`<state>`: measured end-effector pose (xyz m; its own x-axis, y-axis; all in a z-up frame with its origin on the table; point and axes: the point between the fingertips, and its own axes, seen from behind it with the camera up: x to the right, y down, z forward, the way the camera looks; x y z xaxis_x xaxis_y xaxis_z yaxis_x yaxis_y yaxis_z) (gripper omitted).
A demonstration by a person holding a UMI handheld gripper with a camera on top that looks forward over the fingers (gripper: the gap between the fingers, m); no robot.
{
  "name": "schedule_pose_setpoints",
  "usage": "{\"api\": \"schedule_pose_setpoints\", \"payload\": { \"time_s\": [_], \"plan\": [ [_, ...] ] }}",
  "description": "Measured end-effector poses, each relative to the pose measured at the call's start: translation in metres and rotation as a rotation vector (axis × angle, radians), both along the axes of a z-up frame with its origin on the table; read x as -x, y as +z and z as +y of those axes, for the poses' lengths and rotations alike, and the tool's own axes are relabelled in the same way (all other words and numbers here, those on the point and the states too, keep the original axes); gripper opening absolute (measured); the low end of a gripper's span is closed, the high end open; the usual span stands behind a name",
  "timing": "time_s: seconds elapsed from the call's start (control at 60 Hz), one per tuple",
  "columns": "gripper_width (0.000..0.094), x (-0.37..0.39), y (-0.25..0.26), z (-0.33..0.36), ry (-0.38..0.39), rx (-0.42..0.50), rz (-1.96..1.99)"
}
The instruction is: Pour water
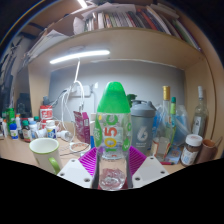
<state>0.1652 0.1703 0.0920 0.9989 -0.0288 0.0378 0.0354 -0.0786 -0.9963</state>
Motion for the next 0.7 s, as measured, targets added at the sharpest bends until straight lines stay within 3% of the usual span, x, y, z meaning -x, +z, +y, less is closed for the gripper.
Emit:
{"api": "schedule_pose_setpoints", "payload": {
  "time_s": [0.117, 0.183, 0.3, 0.483, 0.7],
  "plan": [
    [0.0437, -0.001, 0.000, 0.001, -0.003, 0.000, 0.012],
    [0.0524, -0.003, -0.002, 0.002, -0.006, 0.029, 0.018],
    [0.0849, 0.007, -0.013, -0.015, 0.043, 0.132, 0.102],
    [0.0840, 0.007, 0.002, -0.087, 0.052, 0.139, 0.075],
    [0.0839, 0.036, 0.036, -0.218, 0.102, 0.106, 0.086]
  ]
}}
